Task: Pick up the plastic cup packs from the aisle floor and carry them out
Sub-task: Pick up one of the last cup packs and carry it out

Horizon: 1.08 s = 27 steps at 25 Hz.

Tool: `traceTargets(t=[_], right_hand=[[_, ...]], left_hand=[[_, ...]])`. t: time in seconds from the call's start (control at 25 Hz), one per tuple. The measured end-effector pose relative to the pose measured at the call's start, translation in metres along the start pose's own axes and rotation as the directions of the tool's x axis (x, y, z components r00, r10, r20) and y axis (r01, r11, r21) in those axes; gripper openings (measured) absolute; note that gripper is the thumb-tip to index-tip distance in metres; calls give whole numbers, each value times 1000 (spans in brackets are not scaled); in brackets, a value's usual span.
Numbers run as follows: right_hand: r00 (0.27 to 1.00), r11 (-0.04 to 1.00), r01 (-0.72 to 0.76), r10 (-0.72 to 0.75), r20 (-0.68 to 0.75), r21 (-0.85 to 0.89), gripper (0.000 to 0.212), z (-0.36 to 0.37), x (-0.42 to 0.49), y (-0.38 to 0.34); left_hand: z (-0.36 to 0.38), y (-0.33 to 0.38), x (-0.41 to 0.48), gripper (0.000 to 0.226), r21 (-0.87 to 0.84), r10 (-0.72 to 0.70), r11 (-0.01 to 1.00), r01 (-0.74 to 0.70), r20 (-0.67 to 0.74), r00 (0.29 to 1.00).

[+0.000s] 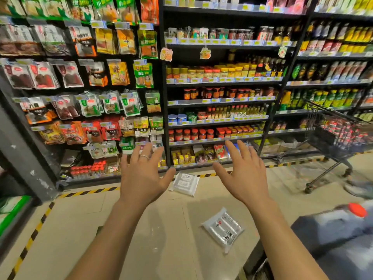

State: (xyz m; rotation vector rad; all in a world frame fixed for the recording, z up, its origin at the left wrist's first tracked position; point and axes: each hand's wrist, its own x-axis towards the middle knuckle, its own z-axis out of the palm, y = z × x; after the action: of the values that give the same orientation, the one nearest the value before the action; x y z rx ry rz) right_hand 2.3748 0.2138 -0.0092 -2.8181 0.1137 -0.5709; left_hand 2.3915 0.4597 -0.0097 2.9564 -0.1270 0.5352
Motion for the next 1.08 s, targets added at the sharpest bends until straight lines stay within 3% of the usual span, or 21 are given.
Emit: traceTargets(t=[0.16, 0.32, 0.44, 0.64, 0.92, 1.08], right_hand=[[994, 993, -112, 112, 8, -42, 76, 46, 65, -14], [976, 974, -216, 217, 15, -64, 79, 84, 100, -15], [949, 948, -306, 312, 53, -89, 81, 110, 116, -3], [878, 875, -465, 475, 52, -138, 76, 148, 139, 43], [746, 734, -659, 665, -19, -164, 82, 207, 202, 139], [648, 643, -758, 761, -13, -108, 78, 234, 241, 188]], left_hand=[[38, -38, 89, 74, -46, 58, 997, -55, 74, 996], [79, -52, 151, 76, -79, 162, 984, -158, 54, 985], [116, -41, 189, 73, -99, 250, 966, -237, 150, 957], [178, 12, 252, 79, -166, 408, 911, -376, 242, 880], [262, 117, 361, 86, -163, 591, 806, -569, 267, 761], [309, 196, 419, 85, -167, 694, 712, -682, 310, 650]])
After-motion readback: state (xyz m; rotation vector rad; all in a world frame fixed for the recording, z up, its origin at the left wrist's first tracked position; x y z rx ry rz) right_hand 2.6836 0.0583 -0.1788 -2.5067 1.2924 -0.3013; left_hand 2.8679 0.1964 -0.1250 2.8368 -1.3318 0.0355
